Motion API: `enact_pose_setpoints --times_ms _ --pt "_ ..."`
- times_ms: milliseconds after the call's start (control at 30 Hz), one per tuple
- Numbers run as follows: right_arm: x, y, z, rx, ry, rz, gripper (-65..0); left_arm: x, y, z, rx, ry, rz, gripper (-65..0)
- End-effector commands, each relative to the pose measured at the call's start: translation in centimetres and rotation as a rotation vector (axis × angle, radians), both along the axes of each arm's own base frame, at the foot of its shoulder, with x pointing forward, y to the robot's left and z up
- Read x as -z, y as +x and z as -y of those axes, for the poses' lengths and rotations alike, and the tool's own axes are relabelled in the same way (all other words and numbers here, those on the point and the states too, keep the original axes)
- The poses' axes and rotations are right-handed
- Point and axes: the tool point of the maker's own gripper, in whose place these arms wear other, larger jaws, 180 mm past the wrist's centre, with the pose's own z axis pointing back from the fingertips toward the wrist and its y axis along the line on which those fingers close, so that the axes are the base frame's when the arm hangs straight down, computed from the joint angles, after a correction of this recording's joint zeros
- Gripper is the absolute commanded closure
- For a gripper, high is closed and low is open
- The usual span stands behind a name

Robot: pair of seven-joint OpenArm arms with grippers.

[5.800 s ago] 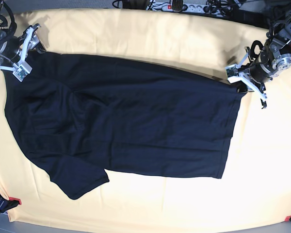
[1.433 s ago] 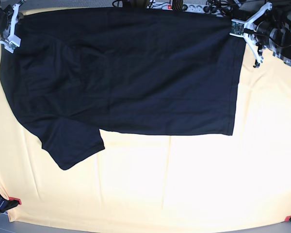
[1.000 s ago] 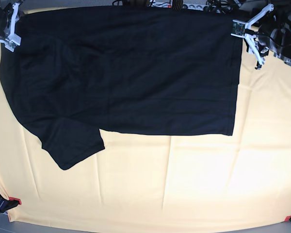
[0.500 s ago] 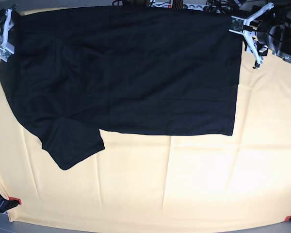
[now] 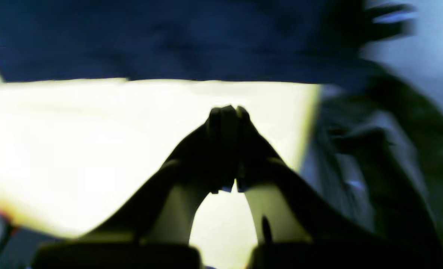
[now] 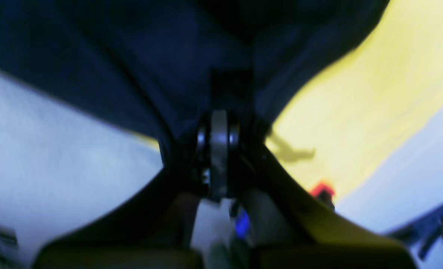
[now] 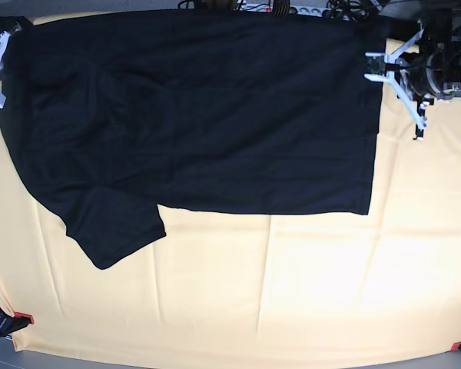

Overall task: Fold the T-shirt properly
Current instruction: 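Release the shirt and move the left gripper along its side to the opposite corner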

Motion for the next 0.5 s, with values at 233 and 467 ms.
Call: enact_pose_setpoints --times_ms 233,467 --pt "-2.6 4.6 1.5 0.019 -0.085 0.243 0.0 -5.4 8.8 -0.4 -0.132 -0.037 0.559 0.0" --pt "-6.4 9.7 0.8 0.009 -0.044 0.476 0.0 -7.0 13.0 -1.8 -0.338 -0.146 0.729 0.0"
